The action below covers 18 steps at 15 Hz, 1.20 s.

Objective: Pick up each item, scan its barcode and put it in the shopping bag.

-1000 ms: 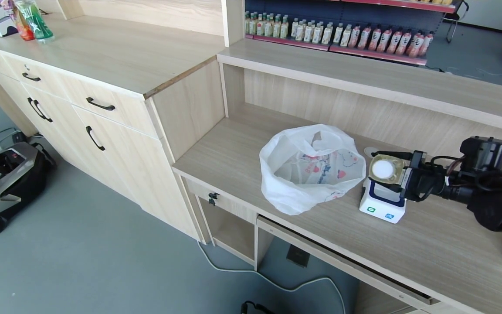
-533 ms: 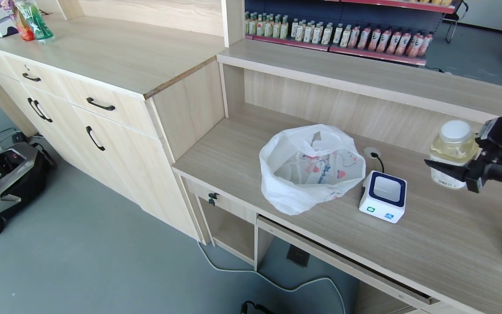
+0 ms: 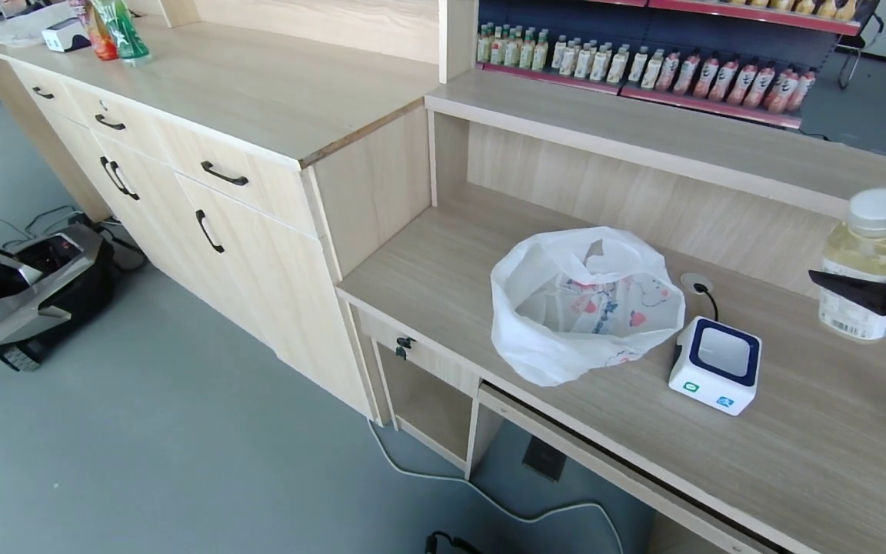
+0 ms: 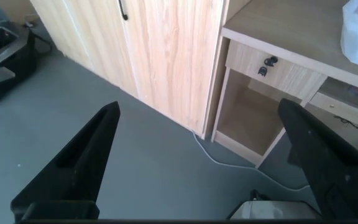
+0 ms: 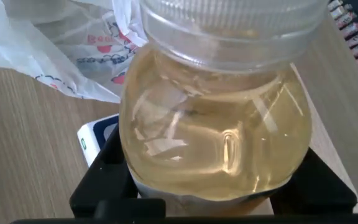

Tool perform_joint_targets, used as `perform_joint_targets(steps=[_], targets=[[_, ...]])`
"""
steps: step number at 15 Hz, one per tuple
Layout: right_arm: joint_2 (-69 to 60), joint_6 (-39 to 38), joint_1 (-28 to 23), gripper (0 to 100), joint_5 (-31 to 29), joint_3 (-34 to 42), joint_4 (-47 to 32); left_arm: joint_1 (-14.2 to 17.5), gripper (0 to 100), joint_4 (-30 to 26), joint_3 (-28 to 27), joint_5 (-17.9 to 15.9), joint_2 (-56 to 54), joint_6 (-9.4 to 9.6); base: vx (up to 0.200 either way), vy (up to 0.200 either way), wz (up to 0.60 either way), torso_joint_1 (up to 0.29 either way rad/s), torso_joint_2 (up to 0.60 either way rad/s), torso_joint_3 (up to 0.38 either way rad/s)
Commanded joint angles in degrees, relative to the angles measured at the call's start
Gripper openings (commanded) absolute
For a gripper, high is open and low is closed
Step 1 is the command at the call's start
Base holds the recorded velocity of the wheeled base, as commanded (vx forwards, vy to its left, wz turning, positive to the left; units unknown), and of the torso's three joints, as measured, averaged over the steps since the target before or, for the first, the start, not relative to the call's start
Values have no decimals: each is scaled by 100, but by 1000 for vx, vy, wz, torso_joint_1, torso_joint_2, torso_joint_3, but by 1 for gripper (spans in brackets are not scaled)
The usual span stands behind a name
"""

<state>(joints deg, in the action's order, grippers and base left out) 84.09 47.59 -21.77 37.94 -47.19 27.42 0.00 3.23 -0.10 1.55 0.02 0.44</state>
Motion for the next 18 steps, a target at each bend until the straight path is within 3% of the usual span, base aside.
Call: perform_joint_targets(steps=[1, 4, 8, 11, 18], targets=[[310, -215, 261, 0, -340, -1, 510, 0, 100, 2, 1, 3, -2, 0, 0, 0, 600, 2, 2, -2], [1180, -1244, 903, 0, -885, -71, 1776, 0, 100, 2, 1, 3, -2, 0, 0, 0, 600, 2, 4, -1], [2366, -1701, 1026, 0, -893, -423, 1996, 0, 100, 2, 1, 3, -2, 0, 0, 0, 0, 0, 0, 0], [2990, -2667, 1000, 0, -928, -686, 2382, 0, 100, 2, 1, 3, -2, 0, 0, 0, 0, 0, 0, 0], [3913, -2852, 1017, 0, -955, -1108, 2989, 0, 100, 2, 1, 3, -2, 0, 0, 0, 0, 0, 0, 0]])
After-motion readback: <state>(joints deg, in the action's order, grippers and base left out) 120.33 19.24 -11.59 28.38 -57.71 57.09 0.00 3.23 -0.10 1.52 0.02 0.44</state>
